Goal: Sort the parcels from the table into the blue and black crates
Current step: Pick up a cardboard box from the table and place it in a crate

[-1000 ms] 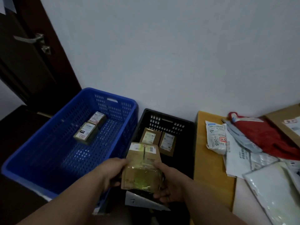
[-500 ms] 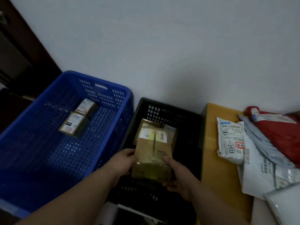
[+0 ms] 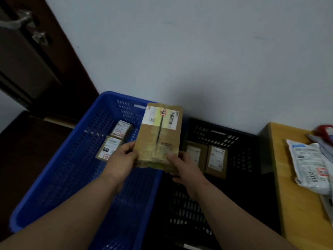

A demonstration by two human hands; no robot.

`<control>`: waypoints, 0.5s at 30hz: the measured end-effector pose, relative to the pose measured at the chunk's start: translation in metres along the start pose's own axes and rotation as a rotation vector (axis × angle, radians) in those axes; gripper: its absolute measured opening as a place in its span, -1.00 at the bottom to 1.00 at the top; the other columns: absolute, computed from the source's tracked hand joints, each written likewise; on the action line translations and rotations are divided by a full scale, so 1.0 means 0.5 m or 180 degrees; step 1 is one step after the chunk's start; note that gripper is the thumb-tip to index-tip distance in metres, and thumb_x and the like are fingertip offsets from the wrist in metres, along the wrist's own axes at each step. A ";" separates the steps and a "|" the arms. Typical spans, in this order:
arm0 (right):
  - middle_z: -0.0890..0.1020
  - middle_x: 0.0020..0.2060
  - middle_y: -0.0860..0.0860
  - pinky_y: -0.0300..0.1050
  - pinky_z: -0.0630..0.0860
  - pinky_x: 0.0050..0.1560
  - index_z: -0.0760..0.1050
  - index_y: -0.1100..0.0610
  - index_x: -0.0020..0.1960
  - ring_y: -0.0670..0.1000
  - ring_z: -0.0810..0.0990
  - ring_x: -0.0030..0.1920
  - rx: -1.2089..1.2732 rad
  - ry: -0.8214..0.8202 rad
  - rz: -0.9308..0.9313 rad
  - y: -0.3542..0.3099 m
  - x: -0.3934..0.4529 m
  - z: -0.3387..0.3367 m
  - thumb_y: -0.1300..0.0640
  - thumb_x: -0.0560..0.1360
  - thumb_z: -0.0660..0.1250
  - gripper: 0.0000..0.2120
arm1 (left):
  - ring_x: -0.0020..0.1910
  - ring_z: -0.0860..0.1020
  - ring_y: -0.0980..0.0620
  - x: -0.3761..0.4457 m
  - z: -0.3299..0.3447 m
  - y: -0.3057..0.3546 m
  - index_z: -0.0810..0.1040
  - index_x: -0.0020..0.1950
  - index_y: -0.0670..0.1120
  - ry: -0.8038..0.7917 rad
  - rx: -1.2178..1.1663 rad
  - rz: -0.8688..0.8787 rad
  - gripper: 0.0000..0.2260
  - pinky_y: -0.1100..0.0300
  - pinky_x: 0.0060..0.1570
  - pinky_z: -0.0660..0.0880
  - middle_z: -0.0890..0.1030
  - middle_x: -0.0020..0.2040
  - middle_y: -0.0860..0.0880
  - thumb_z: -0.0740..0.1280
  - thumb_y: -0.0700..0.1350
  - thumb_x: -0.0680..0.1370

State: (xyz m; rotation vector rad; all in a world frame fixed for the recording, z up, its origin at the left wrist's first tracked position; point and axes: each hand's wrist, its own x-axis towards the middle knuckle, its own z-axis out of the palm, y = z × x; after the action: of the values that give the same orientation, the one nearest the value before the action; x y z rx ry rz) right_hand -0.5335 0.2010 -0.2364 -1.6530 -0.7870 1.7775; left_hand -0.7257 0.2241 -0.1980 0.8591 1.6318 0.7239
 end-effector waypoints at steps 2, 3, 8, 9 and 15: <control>0.47 0.31 -0.03 -0.05 0.51 0.12 0.23 -0.06 0.47 0.03 0.54 0.17 0.0084 0.0009 0.0160 -0.003 0.026 0.084 -0.24 0.49 0.33 -0.36 | 0.05 0.57 0.03 0.036 -0.079 -0.016 0.50 0.33 0.06 0.0006 0.0083 -0.0050 -0.71 0.07 0.06 0.54 0.59 0.15 0.05 0.19 -0.18 0.65; 0.45 0.33 -0.01 -0.02 0.50 0.16 0.22 -0.07 0.48 0.06 0.52 0.20 0.0163 0.0009 0.0262 -0.001 0.041 0.125 -0.23 0.49 0.34 -0.36 | 0.03 0.57 0.04 0.057 -0.116 -0.025 0.49 0.34 0.06 -0.0002 0.0138 -0.0066 -0.70 0.05 0.07 0.55 0.58 0.14 0.06 0.19 -0.17 0.65; 0.44 0.37 0.02 0.14 0.39 0.33 0.21 -0.11 0.49 0.15 0.47 0.29 0.0467 0.0084 0.0931 0.052 0.128 0.304 -0.18 0.54 0.32 -0.41 | -0.15 0.49 0.23 0.159 -0.265 -0.096 0.37 0.47 0.03 -0.0100 0.0816 -0.0174 -0.61 0.37 -0.30 0.38 0.55 0.21 0.06 0.24 -0.12 0.63; 0.44 0.37 0.01 0.15 0.38 0.33 0.22 -0.12 0.49 0.14 0.46 0.30 0.0537 0.0123 0.1042 0.068 0.143 0.330 -0.17 0.54 0.31 -0.43 | -0.12 0.48 0.22 0.178 -0.284 -0.112 0.33 0.50 0.03 -0.0162 0.0958 -0.0224 -0.58 0.40 -0.28 0.36 0.50 0.33 0.00 0.24 -0.12 0.63; 0.41 0.32 -0.02 0.15 0.34 0.25 0.07 -0.14 0.53 0.14 0.42 0.29 0.0738 0.0482 0.1375 0.133 0.238 0.395 -0.08 0.56 0.31 -0.36 | 0.37 0.38 0.01 0.279 -0.310 -0.210 0.18 0.55 0.12 -0.0665 0.1338 -0.0291 -0.52 0.17 0.22 0.35 0.34 0.49 0.01 0.22 -0.06 0.65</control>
State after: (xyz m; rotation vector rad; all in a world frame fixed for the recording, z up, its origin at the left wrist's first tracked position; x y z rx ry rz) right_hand -0.7397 0.2403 -0.3529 -1.8665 -0.1506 1.9080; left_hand -0.9132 0.2793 -0.3257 1.1086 1.6446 0.2164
